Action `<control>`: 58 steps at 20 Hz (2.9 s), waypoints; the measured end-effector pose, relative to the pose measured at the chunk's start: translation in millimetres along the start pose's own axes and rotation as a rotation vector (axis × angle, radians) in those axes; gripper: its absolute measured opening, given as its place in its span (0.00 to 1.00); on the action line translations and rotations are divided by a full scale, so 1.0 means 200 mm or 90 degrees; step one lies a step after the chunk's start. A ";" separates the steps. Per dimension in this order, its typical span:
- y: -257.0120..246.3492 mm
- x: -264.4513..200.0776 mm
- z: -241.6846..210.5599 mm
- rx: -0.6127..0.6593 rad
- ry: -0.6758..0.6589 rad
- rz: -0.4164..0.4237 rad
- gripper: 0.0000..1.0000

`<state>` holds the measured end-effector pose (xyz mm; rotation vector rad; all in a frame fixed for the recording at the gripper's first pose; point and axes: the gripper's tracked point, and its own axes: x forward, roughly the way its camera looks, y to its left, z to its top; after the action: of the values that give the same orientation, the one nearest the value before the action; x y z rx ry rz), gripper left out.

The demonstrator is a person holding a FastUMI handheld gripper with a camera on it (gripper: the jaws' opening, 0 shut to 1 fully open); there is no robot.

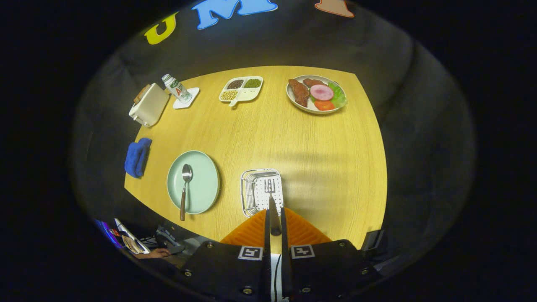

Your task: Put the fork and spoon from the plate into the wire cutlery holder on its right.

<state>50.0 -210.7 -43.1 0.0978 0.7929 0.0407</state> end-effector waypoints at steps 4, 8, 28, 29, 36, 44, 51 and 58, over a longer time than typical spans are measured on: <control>0.07 -0.09 0.09 0.000 -0.095 0.010 0.30; 0.31 -0.13 0.03 -0.012 -0.123 0.041 0.31; 1.30 0.46 -0.48 -0.137 -0.067 0.100 0.54; 1.32 0.49 -0.50 -0.140 -0.060 0.099 0.54; 1.35 0.66 -0.55 -0.156 -0.016 0.053 0.54; 1.26 0.75 -0.55 -0.221 -0.005 -0.041 0.48; 1.19 0.76 -0.52 -0.253 0.021 -0.053 0.07; 1.15 0.60 -0.48 -0.259 0.103 0.032 0.07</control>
<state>67.0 33.9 -171.3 -0.2746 0.9290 0.2583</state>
